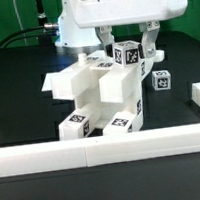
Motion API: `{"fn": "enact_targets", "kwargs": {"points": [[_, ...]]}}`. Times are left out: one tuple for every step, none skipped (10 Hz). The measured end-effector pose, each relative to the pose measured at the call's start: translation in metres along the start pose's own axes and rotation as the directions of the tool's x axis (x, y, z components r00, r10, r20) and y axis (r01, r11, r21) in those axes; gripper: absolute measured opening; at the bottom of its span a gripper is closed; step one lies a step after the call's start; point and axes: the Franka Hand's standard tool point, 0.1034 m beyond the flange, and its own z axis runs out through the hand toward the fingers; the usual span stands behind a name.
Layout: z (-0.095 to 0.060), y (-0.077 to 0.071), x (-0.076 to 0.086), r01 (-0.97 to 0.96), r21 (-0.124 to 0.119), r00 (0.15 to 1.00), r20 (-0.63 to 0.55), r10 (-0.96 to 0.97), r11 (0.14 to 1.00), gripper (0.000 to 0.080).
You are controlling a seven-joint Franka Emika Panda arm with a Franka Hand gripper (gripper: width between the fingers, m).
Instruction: Assemble chair
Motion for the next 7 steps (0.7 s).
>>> {"fn": "enact_targets", "kwargs": {"points": [[0.0001, 0.0001, 0.0000, 0.073, 0.000, 0.997, 0.000, -0.073, 0.997, 0.0648], [0.0001, 0.0003, -0.0001, 0.164, -0.008, 0.986, -0.002, -0.164, 0.986, 0.0648], [-0.0001, 0.0002, -0.0002, 0.318, -0.030, 0.948, -0.008, -0.318, 0.948, 0.0649], [-0.0004, -0.0003, -0.0001, 0.410, -0.041, 0.912, -0.009, -0.410, 0.911, 0.0649], [-0.0005, -0.0003, 0.0002, 0.522, -0.048, 0.852, -0.005, -0.523, 0.852, 0.0649], [-0.0008, -0.0009, 0.0001, 0.599, -0.054, 0.800, -0.002, -0.600, 0.799, 0.0649], [-0.0007, -0.0011, -0.0002, 0.656, -0.054, 0.754, 0.002, -0.657, 0.753, 0.0649]]}}
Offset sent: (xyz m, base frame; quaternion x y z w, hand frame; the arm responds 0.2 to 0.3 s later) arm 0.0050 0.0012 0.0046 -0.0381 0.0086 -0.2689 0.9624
